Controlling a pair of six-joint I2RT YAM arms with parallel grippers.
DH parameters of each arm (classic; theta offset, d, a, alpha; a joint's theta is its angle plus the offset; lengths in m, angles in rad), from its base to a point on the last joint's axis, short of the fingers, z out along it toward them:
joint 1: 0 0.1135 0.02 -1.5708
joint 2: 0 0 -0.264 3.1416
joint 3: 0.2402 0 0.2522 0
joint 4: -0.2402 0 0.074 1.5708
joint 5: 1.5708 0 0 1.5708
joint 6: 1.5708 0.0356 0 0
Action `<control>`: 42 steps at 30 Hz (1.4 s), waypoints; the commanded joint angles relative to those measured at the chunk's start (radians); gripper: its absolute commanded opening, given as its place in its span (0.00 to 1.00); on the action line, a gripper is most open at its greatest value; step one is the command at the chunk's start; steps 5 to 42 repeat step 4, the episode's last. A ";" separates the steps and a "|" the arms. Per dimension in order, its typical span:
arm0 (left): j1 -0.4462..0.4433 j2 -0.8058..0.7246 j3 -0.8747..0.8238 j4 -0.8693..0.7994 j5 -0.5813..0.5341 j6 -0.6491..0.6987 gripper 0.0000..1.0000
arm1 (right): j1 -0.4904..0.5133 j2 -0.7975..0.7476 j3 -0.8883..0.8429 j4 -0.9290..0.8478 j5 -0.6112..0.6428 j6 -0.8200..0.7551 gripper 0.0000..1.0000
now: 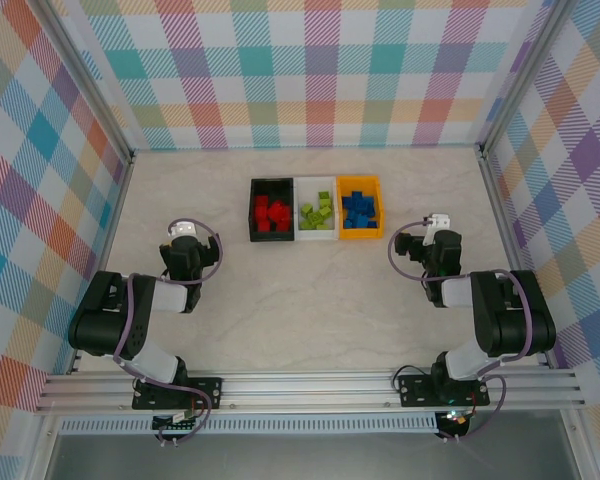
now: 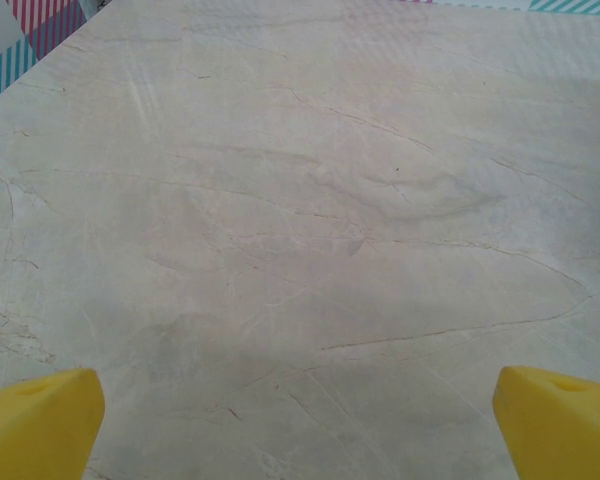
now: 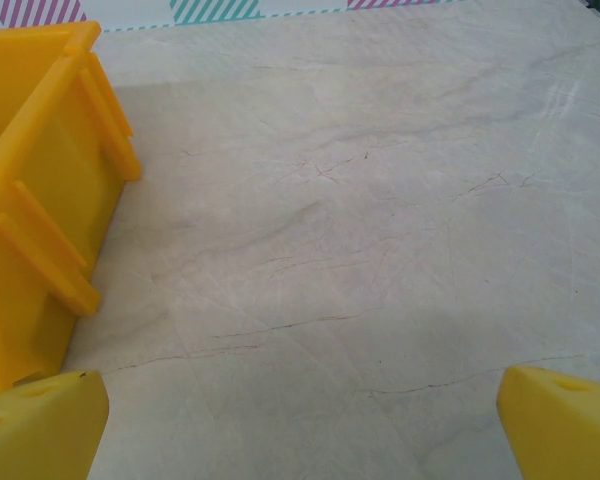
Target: Sort the legos into containers by color
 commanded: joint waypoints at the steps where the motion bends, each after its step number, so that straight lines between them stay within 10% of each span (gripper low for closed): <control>1: 0.010 0.001 0.015 0.028 0.015 0.011 1.00 | -0.008 -0.010 0.011 0.030 -0.018 -0.004 1.00; 42: 0.009 0.001 0.016 0.027 0.015 0.010 1.00 | -0.007 -0.011 0.009 0.031 -0.018 -0.004 1.00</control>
